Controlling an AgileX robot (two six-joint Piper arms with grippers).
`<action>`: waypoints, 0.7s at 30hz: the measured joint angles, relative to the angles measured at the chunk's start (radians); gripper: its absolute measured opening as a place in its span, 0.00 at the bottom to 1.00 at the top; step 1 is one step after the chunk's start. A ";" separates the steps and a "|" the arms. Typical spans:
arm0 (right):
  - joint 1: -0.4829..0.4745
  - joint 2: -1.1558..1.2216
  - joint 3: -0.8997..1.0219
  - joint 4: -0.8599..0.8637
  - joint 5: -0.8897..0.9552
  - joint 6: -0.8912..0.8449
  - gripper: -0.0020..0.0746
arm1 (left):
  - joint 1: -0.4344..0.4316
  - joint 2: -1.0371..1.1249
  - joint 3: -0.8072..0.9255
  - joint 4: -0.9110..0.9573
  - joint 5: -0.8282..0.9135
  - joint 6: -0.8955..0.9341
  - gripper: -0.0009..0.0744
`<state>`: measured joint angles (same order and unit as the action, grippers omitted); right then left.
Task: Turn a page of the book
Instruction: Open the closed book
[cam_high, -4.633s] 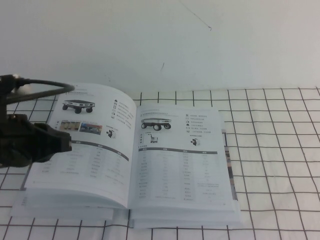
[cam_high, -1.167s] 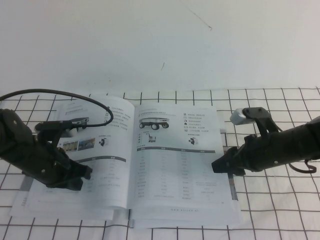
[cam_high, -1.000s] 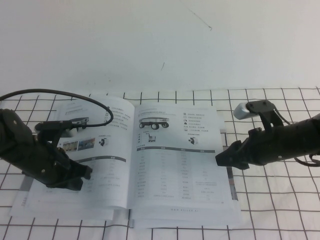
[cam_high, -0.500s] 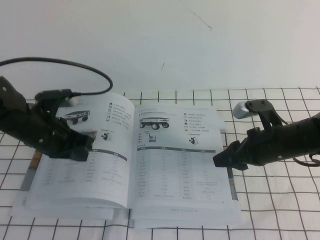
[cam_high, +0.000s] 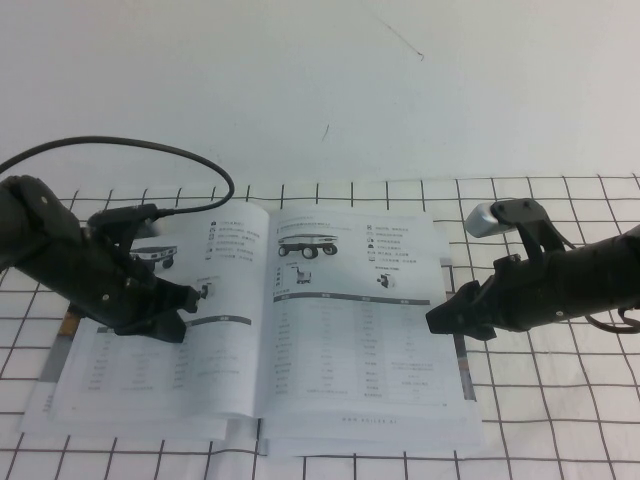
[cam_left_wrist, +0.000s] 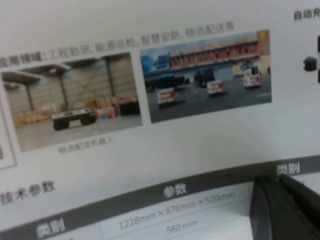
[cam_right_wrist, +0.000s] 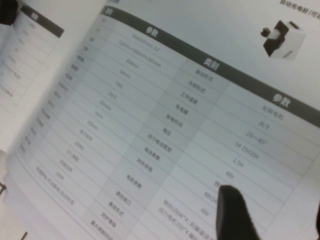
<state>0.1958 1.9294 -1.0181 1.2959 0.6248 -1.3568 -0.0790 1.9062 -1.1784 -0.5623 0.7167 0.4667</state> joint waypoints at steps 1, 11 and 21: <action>0.000 0.000 0.000 0.000 0.000 0.000 0.48 | 0.000 0.012 0.000 0.000 0.000 0.000 0.01; 0.000 0.000 0.000 0.002 -0.033 0.004 0.48 | -0.028 0.044 -0.014 0.031 -0.004 -0.002 0.01; 0.000 0.022 0.000 0.020 -0.051 0.004 0.48 | -0.041 0.044 -0.014 0.042 -0.010 0.002 0.01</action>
<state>0.1958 1.9512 -1.0181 1.3160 0.5740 -1.3530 -0.1205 1.9500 -1.1923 -0.5205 0.7063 0.4691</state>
